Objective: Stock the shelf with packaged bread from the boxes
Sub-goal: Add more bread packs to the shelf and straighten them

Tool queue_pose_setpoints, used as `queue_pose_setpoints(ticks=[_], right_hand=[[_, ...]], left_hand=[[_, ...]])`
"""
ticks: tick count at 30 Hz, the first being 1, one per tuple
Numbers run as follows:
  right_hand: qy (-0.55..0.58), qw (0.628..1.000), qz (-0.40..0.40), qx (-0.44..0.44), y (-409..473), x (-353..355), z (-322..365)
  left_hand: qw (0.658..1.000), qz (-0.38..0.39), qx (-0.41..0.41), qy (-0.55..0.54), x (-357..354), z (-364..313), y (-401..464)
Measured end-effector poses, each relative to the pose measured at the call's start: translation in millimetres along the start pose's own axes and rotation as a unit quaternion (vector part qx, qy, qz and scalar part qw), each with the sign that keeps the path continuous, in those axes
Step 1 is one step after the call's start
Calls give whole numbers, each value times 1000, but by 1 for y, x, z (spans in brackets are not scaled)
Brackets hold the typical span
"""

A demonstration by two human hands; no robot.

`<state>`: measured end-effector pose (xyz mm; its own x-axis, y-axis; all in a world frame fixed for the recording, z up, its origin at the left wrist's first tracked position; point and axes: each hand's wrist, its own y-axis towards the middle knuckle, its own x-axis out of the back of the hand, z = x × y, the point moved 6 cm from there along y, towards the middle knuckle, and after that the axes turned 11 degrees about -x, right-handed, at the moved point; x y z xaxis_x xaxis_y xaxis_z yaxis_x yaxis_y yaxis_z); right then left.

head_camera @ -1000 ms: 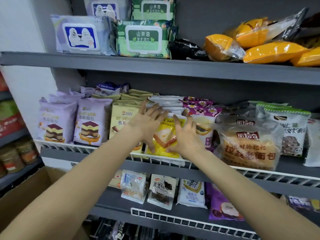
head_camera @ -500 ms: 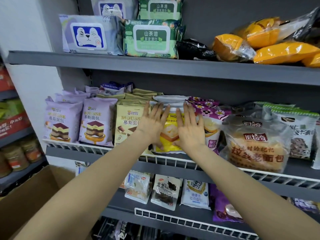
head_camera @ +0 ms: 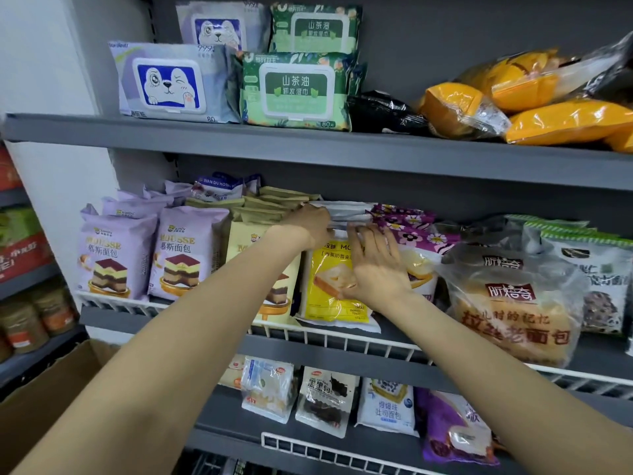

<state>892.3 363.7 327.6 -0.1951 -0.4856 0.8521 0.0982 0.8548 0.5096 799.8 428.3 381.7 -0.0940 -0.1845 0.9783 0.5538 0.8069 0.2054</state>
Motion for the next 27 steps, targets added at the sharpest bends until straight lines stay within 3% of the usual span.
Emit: queue_pose_setpoints(ticks=[3,6,10,17,23,27], right_hand=[[-21,999,-41,17,5,-3,5],[-40,999,-24,26,10,-5,13],[-5,998,60,35,13,-1,14],[57,981,184,36,34,3,7],[24,982,188,17,42,2,5],[-13,984,179,21,43,6,5]], left_hand=[[1000,16,-20,-11,-2,3,4],[998,11,-16,-56,3,12,8],[999,-25,16,-39,10,31,25],[994,23,-4,-110,-13,39,62],[984,47,-98,-140,-30,26,74],[985,17,-101,-142,-14,26,90]])
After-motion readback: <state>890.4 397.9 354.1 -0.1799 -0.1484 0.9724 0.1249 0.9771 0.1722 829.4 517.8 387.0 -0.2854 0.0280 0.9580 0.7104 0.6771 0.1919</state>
